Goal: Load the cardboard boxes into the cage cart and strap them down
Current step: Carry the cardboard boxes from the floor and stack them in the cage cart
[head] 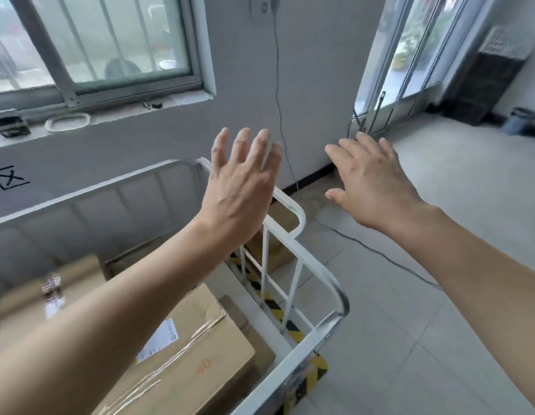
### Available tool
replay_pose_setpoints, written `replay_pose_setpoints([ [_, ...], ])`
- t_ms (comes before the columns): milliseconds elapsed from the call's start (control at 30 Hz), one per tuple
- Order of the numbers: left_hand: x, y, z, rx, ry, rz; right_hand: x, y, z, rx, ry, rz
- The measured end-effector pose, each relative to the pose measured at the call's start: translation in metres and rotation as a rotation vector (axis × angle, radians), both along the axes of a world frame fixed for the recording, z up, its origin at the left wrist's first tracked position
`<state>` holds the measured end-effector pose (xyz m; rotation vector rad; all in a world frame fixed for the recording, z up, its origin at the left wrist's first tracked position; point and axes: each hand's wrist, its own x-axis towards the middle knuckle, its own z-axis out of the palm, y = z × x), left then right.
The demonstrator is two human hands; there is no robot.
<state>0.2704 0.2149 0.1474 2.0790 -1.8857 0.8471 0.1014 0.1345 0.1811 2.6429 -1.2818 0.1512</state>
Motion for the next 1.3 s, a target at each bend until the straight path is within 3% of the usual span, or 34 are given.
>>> replay_pose_setpoints([
  [600,-0.131,-0.223,-0.019,0.005,0.058,0.287,-0.107,-0.268,-0.04,0.128,0.045,0.314],
  [867,-0.081,-0.258,-0.013,0.055,0.079,0.542,-0.056,-0.344,-0.061,0.225,0.037,0.493],
  [1300,-0.002,-0.43,-0.067,0.093,0.129,0.556,0.077,-0.508,-0.085,0.23,0.122,0.607],
])
